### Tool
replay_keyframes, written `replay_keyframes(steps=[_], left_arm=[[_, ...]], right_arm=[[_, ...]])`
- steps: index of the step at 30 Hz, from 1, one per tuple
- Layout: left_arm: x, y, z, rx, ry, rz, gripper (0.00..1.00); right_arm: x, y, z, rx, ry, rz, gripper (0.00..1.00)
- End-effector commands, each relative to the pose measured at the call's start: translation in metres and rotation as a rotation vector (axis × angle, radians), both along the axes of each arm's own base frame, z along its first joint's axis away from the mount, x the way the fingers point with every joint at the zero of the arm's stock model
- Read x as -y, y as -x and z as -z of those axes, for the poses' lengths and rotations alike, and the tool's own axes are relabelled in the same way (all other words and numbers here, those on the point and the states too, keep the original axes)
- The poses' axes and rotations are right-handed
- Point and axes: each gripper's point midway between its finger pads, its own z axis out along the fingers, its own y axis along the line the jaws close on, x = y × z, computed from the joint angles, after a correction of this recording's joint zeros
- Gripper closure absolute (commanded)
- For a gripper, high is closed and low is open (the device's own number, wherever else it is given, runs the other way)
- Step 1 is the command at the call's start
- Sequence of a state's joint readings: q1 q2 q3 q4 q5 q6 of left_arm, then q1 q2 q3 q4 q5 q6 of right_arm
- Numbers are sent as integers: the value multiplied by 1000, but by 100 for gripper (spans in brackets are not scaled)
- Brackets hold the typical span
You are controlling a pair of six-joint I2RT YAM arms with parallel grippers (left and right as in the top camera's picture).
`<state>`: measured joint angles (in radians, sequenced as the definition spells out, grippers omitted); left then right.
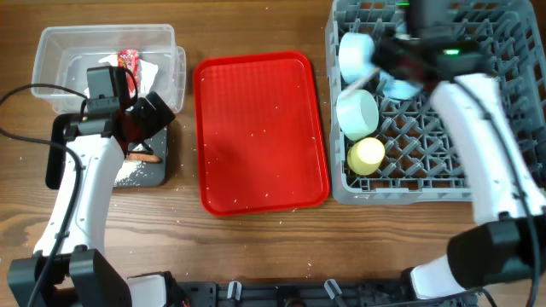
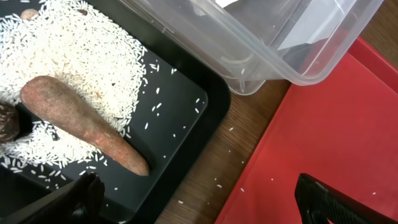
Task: Sort waste into correct bins and load items into the dishwasher rack
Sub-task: 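Lower the spoon into the rack beside the green bowl, release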
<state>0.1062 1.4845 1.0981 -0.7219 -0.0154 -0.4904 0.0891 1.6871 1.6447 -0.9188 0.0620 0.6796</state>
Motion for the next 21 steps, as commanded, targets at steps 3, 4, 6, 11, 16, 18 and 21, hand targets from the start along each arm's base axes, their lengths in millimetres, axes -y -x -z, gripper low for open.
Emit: replay_keyframes(steps=[3, 4, 6, 11, 16, 18, 21], left_arm=[[2, -5, -12, 34, -4, 21, 0], [2, -5, -12, 34, -4, 21, 0], [2, -5, -12, 34, -4, 21, 0], [2, -5, -12, 34, -4, 21, 0], [2, -5, -12, 34, -4, 21, 0], [2, -5, -12, 34, -4, 21, 0], [2, -5, -12, 34, -4, 21, 0]], right_arm=[[118, 29, 6, -39, -45, 469, 96], [129, 32, 9, -46, -46, 498, 96], [138, 37, 19, -66, -44, 521, 96], [138, 42, 64, -107, -36, 525, 96], [127, 45, 77, -150, -20, 385, 96], [115, 42, 78, -153, -35, 270, 96], [96, 41, 70, -136, -81, 133, 94]])
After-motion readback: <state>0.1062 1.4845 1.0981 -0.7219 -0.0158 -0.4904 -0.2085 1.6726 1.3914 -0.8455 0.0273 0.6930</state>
